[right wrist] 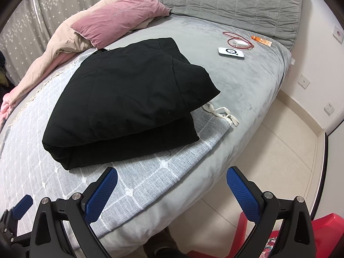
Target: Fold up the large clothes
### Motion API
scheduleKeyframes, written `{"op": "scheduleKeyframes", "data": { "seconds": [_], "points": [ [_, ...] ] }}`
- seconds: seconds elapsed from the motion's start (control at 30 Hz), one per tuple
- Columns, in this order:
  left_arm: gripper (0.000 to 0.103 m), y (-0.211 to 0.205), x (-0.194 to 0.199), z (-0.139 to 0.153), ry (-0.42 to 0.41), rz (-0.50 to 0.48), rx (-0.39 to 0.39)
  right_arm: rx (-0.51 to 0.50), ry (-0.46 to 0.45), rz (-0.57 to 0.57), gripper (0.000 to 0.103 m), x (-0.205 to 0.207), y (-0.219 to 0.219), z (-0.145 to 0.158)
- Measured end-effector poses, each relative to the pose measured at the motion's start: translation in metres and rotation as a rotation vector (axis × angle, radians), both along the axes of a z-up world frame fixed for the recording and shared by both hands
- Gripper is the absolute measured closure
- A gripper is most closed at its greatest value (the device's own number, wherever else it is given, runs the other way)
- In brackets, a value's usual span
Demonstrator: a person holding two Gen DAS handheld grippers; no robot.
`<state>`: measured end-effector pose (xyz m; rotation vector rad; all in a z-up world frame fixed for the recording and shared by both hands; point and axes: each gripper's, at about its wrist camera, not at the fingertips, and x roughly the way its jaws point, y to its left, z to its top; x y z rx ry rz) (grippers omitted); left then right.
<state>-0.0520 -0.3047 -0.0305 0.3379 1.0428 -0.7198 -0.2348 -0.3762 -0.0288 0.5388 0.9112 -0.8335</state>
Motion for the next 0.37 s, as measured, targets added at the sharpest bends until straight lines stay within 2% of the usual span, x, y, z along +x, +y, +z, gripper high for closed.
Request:
{"op": "scheduleKeyframes", "data": {
  "seconds": [0.37],
  "points": [
    [0.001,-0.010,0.001,-0.004,0.036,-0.026,0.001,-0.002,0.012,-0.012,0.001,0.001,-0.003,0.000]
  ]
}}
